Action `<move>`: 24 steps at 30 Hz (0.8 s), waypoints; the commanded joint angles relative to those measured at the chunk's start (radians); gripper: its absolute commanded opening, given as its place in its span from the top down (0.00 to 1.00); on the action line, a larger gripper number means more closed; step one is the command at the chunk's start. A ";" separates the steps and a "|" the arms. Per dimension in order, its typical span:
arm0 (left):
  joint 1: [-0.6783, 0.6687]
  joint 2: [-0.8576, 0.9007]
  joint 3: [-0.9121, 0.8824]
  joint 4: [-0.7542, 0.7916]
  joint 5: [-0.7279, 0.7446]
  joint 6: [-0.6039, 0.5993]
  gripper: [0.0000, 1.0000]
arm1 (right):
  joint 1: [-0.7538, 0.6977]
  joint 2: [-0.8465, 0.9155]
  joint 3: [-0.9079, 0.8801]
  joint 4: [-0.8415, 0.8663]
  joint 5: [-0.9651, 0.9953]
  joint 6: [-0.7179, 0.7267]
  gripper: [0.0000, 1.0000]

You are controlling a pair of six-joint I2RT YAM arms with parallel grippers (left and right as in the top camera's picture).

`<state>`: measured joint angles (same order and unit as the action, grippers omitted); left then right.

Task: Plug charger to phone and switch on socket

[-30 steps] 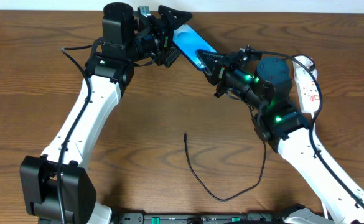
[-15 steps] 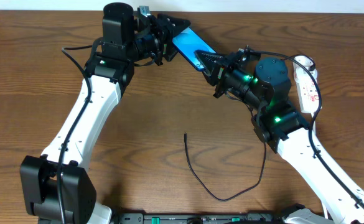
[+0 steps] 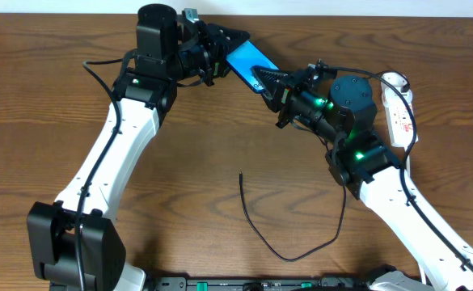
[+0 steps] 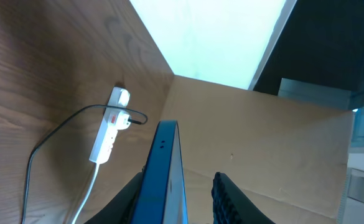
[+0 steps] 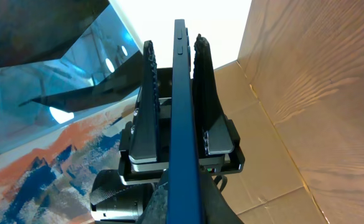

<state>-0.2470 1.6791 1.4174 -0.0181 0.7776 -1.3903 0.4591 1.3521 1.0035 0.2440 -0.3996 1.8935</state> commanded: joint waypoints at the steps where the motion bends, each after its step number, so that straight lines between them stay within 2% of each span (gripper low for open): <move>1: -0.002 -0.016 0.002 0.004 -0.013 0.005 0.70 | 0.008 -0.003 0.023 0.010 0.009 0.006 0.99; 11: -0.002 -0.016 0.002 0.004 -0.012 0.005 0.81 | 0.008 -0.003 0.023 0.010 0.009 0.006 0.99; 16: -0.002 -0.016 0.002 0.004 -0.013 0.005 0.92 | 0.008 -0.003 0.023 0.010 0.009 0.006 0.99; 24: -0.002 -0.016 0.002 0.004 -0.012 0.005 0.93 | 0.008 -0.003 0.023 0.007 0.009 0.006 0.99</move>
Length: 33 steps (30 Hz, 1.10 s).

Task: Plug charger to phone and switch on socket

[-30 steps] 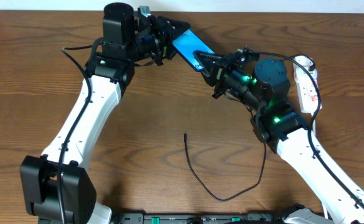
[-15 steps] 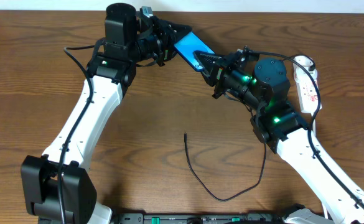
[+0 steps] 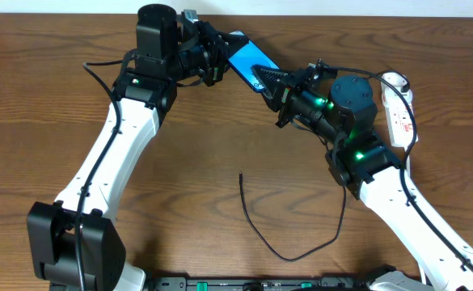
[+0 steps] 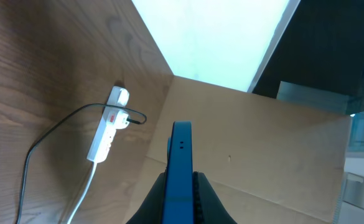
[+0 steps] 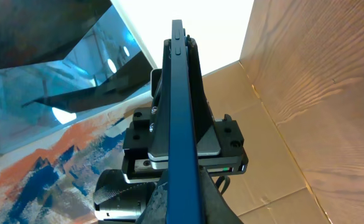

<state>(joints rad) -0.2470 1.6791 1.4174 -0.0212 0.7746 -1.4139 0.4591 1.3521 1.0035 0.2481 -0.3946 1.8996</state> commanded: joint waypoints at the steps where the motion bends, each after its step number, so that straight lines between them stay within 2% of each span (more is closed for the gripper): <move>1: -0.002 -0.016 0.002 0.007 -0.009 0.029 0.93 | 0.008 -0.003 0.023 0.003 0.004 0.000 0.98; 6: -0.002 -0.016 0.002 0.007 -0.009 0.029 0.93 | 0.008 -0.003 0.023 0.002 0.010 -0.001 0.79; 10: -0.001 -0.016 0.002 0.008 -0.009 0.028 0.92 | 0.007 -0.003 0.023 -0.005 0.024 -0.001 0.46; 13: 0.000 -0.016 0.002 0.008 -0.011 0.029 0.92 | 0.007 -0.003 0.023 -0.006 0.027 -0.001 0.32; 16: 0.009 -0.016 0.002 0.008 -0.021 0.029 0.92 | 0.007 -0.003 0.023 -0.006 0.033 -0.002 0.23; 25: 0.109 -0.016 0.002 0.006 0.000 0.034 0.92 | 0.006 -0.003 0.023 -0.025 0.053 -0.057 0.05; 28: 0.160 -0.016 0.002 0.007 0.039 0.083 0.93 | 0.006 -0.003 0.023 -0.058 0.061 -0.057 0.01; 33: 0.266 -0.016 0.002 0.000 0.169 0.185 0.93 | 0.006 -0.003 0.023 -0.149 0.095 -0.057 0.03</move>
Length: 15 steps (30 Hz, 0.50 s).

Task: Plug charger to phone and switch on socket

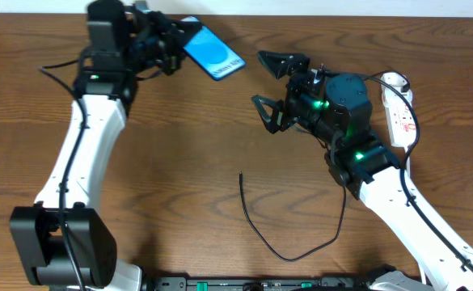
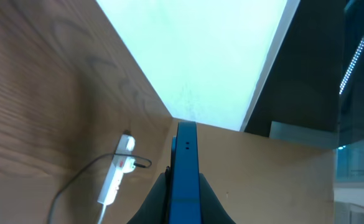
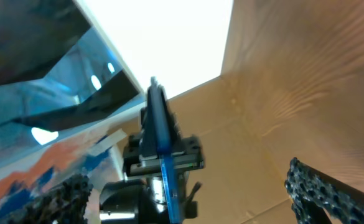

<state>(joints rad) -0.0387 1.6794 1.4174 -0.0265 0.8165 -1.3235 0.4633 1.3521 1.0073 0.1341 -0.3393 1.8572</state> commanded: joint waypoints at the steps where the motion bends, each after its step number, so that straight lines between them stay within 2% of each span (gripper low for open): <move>1: 0.070 -0.017 0.002 0.005 0.150 0.114 0.92 | 0.002 -0.003 0.019 -0.046 0.044 -0.015 0.03; 4: 0.125 -0.017 0.002 0.005 0.270 0.222 0.93 | 0.002 -0.003 0.019 -0.066 0.074 -0.134 0.12; 5: 0.137 -0.017 0.002 0.005 0.303 0.256 0.93 | 0.002 -0.003 0.019 -0.065 0.079 -0.192 0.12; 7: 0.156 -0.017 0.002 0.005 0.365 0.320 0.93 | 0.002 -0.003 0.019 -0.065 0.080 -0.304 0.09; 9: 0.174 -0.017 0.002 0.005 0.431 0.393 0.93 | 0.002 -0.003 0.019 -0.067 0.080 -0.410 0.01; 12: 0.196 -0.017 0.002 0.005 0.515 0.469 0.93 | 0.002 -0.003 0.019 -0.084 0.079 -0.543 0.01; 15: 0.217 -0.017 0.002 0.005 0.565 0.515 0.92 | 0.002 -0.003 0.019 -0.143 0.093 -0.599 0.01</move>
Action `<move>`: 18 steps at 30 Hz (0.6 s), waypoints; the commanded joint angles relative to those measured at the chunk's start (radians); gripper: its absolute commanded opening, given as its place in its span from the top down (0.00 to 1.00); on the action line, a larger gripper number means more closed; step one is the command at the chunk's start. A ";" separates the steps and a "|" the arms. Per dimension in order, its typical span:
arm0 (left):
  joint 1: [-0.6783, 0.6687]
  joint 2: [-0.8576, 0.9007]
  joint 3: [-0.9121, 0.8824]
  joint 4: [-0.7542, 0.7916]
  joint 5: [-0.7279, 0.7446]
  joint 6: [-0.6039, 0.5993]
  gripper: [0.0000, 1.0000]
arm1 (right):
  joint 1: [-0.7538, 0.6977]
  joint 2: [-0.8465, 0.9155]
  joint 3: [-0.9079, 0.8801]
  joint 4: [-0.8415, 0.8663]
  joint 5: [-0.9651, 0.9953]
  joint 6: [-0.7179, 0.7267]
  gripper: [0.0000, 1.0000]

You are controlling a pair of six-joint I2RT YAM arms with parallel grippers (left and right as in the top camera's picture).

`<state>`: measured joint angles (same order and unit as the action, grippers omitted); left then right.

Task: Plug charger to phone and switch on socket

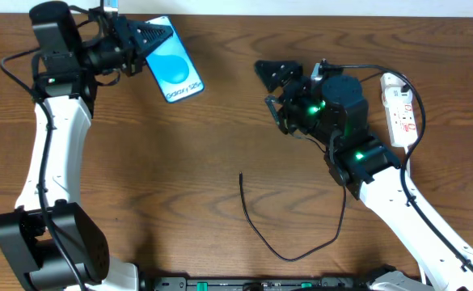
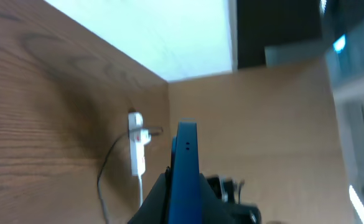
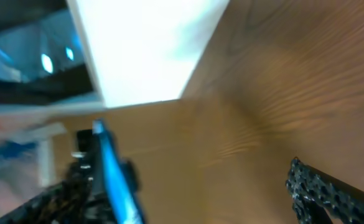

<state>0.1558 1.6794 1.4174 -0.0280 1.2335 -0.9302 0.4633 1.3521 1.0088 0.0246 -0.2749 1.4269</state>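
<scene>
The blue phone (image 1: pixel 172 71) hangs above the table at the far left, with my left gripper (image 1: pixel 145 36) shut on its upper end. The left wrist view shows it edge-on (image 2: pixel 185 155) between the fingers. My right gripper (image 1: pixel 275 90) stands open in mid-table, well right of the phone, with nothing in it; one finger (image 3: pixel 312 186) shows in its own view, and the phone (image 3: pixel 113 180) is far off and blurred. The black charger cable's loose end (image 1: pixel 241 175) lies on the wood. The white socket strip (image 1: pixel 399 109) lies at the right edge.
The cable (image 1: pixel 301 255) loops along the near side of the table and runs up under my right arm towards the strip. From the left wrist the strip (image 2: pixel 136 146) appears with a plug in it. Brown wooden tabletop (image 1: pixel 179 186) lies between the arms.
My left gripper has moved further left with the phone, which now hangs lower and tilted over the far-left part of the table. The right gripper remains open and has turned slightly.
First my right gripper was shut on the phone's lower end, the left open around its upper end. Then both were shut on it. Later the right stood open and apart while the left held the phone to the left, and now further left.
</scene>
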 commanded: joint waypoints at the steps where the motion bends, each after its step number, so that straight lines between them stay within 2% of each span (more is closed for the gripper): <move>1: 0.027 -0.017 0.002 0.007 0.163 0.143 0.92 | 0.003 -0.003 0.018 -0.050 0.037 -0.184 0.01; 8: 0.060 -0.017 0.002 0.006 0.200 0.263 0.93 | 0.003 -0.003 0.018 -0.093 0.048 -0.306 0.01; 18: 0.099 -0.017 -0.006 0.006 0.199 0.291 0.92 | 0.003 0.003 0.019 -0.195 0.056 -0.405 0.01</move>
<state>0.2356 1.6794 1.4155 -0.0265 1.3941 -0.6678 0.4633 1.3521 1.0092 -0.1612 -0.2337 1.0897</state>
